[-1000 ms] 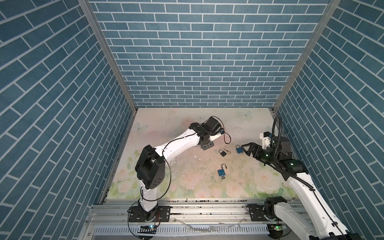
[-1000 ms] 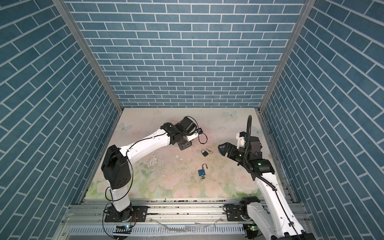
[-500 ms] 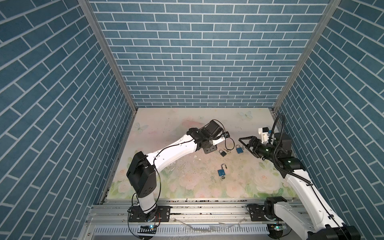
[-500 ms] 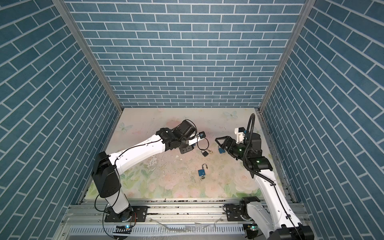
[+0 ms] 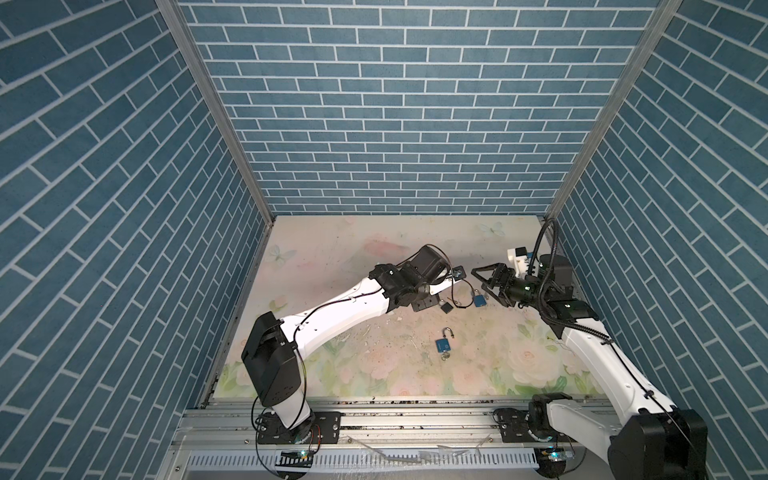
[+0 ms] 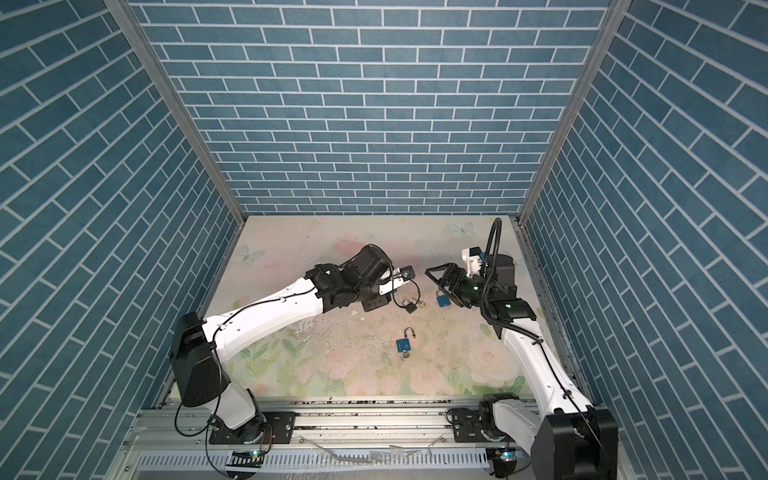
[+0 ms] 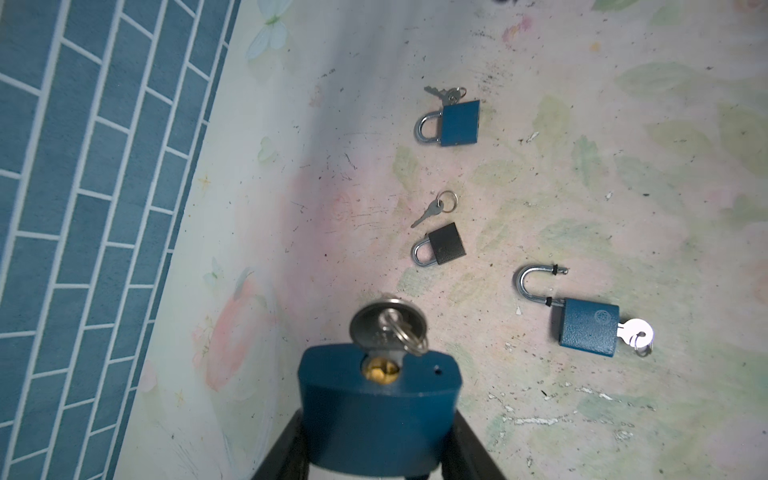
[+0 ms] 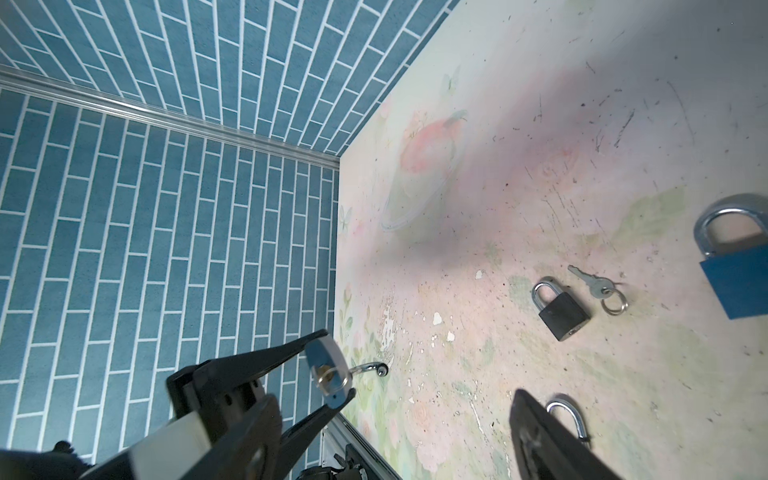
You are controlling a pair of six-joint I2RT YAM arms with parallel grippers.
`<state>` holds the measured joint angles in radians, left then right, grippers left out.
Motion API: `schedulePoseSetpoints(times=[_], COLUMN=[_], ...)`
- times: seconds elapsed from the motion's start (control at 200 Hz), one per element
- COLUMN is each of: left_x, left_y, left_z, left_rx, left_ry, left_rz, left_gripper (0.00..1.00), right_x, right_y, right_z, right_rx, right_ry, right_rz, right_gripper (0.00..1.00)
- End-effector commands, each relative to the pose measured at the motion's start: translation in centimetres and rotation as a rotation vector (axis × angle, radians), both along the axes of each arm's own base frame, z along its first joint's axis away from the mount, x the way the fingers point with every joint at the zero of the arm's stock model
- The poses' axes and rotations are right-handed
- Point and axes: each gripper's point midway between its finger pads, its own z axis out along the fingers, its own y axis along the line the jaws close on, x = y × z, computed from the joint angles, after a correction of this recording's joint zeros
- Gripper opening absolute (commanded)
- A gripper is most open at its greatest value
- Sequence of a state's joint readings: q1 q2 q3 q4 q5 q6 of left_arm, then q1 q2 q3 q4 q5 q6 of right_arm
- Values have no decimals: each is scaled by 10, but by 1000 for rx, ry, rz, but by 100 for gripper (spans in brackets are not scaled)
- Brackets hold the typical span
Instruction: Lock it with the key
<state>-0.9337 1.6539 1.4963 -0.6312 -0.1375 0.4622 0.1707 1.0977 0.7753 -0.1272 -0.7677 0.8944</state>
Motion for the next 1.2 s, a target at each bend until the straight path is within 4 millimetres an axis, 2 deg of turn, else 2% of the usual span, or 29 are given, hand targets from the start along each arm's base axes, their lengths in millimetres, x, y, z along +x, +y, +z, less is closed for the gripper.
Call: schedulePoseSetpoints(times=[0.0,0.31,0.685,0.865,1.195], left_x=[-3,-7,-7,-8,-10], left_y=[-11,-19,-28,-31,-38], left_z=[19,16,17,18,22], left_rx=[-64,-65,-81,-89,-98], left_ry=[-55,-33,-20,-13,0], left_rz=[-32,-74,-99,-112,-135], left_gripper=[33,33,33,33,33], right_x=[-1,-17,-16,-19,-24], right_y=[16,44,60,69,81], right_z=[23,25,23,22,17], right_rx=[36,-1,-19,-23,-41], right_ry=[-56,-78,-79,-82,-81], right_rz=[73,230,282,314,364], right_gripper=[84,79,68,57,51])
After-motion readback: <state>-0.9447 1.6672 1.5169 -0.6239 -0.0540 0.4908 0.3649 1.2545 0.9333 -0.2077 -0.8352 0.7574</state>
